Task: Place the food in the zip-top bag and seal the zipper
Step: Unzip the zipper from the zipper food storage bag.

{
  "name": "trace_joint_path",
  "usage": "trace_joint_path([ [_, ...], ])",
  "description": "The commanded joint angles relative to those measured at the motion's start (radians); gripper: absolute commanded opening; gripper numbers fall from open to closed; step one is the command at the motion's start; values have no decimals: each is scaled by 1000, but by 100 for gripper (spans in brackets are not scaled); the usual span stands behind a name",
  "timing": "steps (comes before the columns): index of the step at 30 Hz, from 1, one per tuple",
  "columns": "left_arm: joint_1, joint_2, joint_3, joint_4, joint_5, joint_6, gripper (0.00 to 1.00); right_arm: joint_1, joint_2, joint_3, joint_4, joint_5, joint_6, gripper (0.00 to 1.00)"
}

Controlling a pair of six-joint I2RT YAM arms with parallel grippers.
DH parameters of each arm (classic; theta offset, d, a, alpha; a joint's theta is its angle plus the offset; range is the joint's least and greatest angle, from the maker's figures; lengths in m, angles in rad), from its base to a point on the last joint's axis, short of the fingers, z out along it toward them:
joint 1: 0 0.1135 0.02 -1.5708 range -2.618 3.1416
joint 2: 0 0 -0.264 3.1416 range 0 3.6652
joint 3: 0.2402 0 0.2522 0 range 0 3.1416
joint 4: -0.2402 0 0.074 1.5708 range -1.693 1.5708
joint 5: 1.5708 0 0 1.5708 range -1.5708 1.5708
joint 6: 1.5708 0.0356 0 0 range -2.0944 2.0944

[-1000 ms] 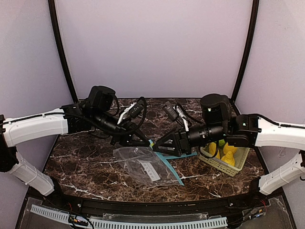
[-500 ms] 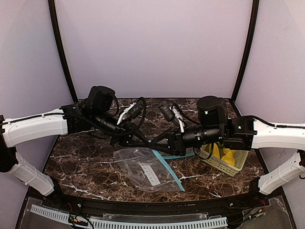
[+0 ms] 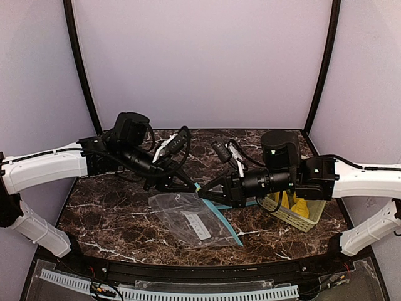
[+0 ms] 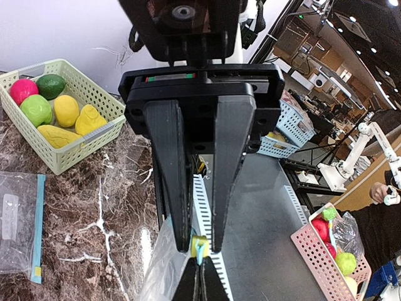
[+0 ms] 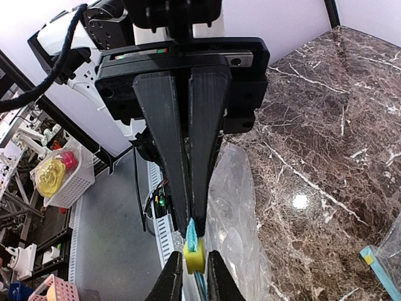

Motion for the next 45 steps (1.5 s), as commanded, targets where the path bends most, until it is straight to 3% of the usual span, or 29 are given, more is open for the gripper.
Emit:
trace_joint_path([
  [1,1,-34,-11,-4,5,16,1,10,-30,-22,40,11,9,12],
  [12,1,-29,-6,-26,-4,23,1,8,-27,-26,79,4,9,0],
  [25,3,-37,23,-105,-111,87,1,10,-15,-40,48,44,-8,0],
  [45,57,-66,20,-84,-112,65,1,10,5,-81,64,50,6,0],
])
